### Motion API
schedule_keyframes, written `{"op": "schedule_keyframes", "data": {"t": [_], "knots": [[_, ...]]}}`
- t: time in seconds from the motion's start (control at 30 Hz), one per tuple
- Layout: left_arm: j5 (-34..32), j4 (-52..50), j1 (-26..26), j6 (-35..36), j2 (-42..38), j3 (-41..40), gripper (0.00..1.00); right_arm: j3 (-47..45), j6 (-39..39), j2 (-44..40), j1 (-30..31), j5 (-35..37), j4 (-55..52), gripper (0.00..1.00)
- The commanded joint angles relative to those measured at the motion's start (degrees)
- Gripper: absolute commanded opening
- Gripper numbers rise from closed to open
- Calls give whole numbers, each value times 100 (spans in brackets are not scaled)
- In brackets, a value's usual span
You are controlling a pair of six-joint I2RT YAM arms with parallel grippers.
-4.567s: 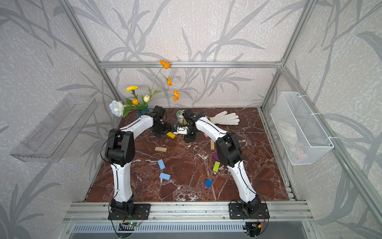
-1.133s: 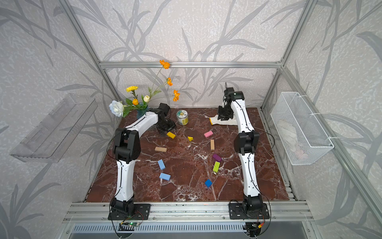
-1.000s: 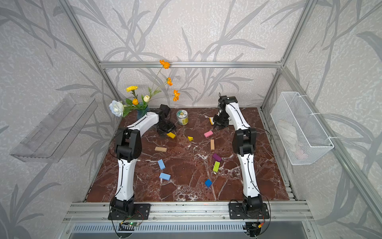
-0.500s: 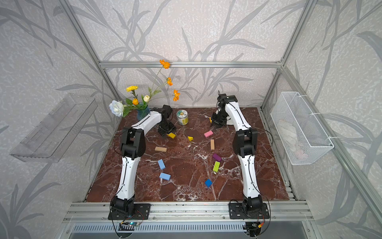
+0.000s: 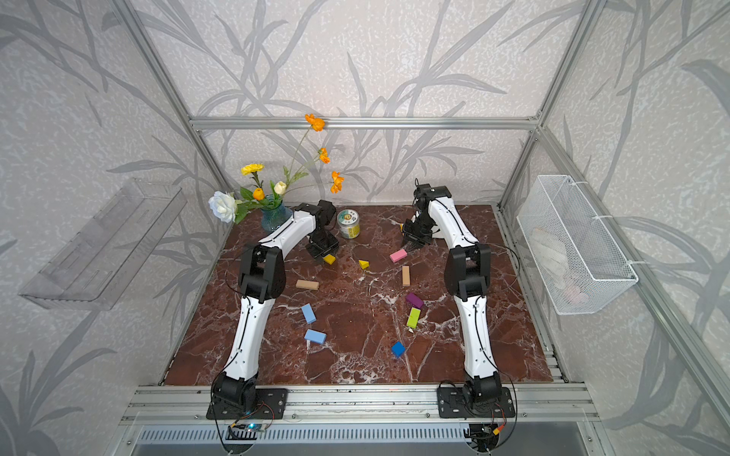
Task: Assemble a heart with building blocks
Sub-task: Assemble the building block at the center of the board.
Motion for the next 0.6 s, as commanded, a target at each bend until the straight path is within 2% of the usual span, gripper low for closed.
{"op": "schedule_keyframes", "data": {"t": [0.0, 0.13, 0.4, 0.57], "knots": [[-45, -69, -28, 8, 173, -204, 43, 121, -20, 3, 66, 307, -120, 33], [-77, -21, -44, 25, 77, -323, 41, 545, 133, 380, 124, 415, -398, 41], [-29, 315, -120, 25, -278, -990, 41, 841, 789, 787, 277, 611, -467, 46], [31, 595, -176, -84, -482, -1435, 40, 837, 1340, 920, 305, 774, -503, 45]]}}
